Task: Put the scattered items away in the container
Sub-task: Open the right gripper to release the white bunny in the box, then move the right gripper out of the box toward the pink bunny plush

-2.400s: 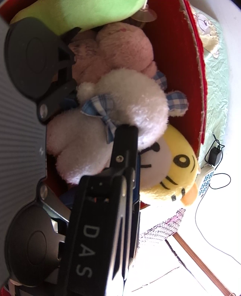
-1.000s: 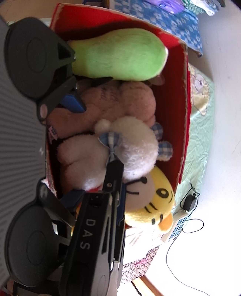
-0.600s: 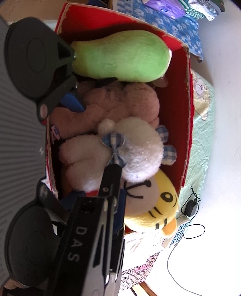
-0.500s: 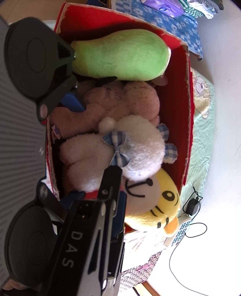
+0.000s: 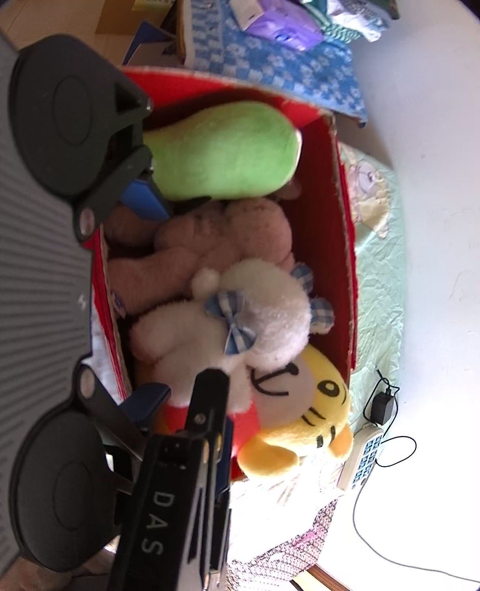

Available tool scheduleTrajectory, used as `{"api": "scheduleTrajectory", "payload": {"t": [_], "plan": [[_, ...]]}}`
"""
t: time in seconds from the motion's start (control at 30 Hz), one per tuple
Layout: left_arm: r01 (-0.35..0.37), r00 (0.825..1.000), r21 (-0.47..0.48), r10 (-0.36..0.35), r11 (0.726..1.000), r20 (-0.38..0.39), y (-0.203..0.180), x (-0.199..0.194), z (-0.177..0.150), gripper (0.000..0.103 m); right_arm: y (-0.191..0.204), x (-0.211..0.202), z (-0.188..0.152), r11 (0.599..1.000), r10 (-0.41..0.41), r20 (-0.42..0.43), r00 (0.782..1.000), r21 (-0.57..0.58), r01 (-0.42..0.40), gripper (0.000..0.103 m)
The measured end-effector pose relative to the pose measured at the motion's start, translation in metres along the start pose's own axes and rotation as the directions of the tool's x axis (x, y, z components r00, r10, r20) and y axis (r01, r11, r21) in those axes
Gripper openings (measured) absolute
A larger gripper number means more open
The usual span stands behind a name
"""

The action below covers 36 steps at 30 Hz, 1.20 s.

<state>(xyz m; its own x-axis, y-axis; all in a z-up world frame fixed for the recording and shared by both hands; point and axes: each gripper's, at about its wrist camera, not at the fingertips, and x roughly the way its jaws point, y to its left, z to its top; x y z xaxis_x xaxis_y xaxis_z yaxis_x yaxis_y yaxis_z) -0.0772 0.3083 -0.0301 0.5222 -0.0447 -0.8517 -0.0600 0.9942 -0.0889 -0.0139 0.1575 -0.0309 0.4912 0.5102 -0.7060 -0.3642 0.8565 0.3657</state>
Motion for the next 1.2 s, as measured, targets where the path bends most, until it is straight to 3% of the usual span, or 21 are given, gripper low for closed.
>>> {"api": "scheduleTrajectory", "payload": {"t": [0.57, 1.2], "plan": [[-0.024, 0.999, -0.027, 0.024, 0.999, 0.026, 0.027, -0.018, -0.009, 0.099, 0.023, -0.016, -0.017, 0.997, -0.075, 0.064, 0.995, 0.039, 0.073, 0.045], [-0.121, 0.991, 0.020, 0.120, 0.992, 0.063, -0.027, -0.025, 0.002, 0.099, 0.004, -0.053, -0.012, 0.999, -0.040, 0.098, 0.994, 0.021, 0.038, 0.049]]}}
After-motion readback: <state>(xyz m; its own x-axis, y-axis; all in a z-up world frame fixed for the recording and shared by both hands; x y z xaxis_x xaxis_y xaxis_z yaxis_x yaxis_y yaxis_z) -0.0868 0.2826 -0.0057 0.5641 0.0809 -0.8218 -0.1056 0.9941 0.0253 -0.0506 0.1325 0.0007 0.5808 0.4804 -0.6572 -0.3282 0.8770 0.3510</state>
